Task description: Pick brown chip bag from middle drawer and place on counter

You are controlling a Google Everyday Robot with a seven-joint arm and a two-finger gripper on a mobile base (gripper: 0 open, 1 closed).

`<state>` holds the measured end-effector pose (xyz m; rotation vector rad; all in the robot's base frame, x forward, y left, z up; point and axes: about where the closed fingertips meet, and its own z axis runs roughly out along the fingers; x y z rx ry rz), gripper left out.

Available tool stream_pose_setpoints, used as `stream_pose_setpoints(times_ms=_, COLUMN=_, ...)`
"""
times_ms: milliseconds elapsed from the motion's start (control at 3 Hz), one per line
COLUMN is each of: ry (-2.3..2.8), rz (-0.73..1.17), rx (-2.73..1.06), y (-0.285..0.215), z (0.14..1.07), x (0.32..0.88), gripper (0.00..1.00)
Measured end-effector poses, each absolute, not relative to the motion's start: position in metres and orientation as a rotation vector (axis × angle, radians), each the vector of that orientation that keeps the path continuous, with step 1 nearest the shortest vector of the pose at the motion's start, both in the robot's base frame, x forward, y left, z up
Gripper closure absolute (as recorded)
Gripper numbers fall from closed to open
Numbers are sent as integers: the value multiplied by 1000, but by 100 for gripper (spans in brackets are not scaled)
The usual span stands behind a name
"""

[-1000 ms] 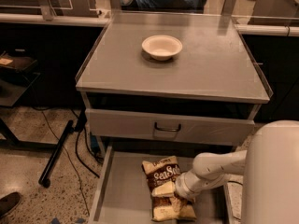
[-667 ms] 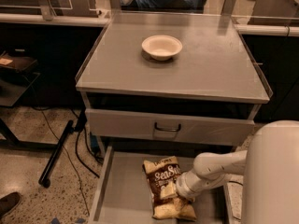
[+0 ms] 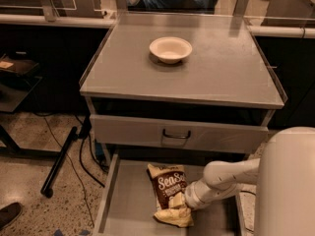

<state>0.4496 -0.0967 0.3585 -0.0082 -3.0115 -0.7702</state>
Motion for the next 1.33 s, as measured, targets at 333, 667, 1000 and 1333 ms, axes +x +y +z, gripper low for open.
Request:
stream_pose_setpoints(times_ms=333, ry=-3005, rz=-805, rx=31, y=-89, z=372, x=441, gripper=100)
stream_pose_setpoints(times_ms=667, ry=-3015, rz=-862, rx=76, y=-88, z=401, x=434, gripper=100)
stream_pose_setpoints(times_ms=1000, ry=-3020, rz=-855, rx=88, y=-97, z=432, x=424, gripper=100)
stream_pose_setpoints(times_ms=1333, ry=-3077, rz=-831, rx=49, y=-121, z=477, x=409, gripper=100)
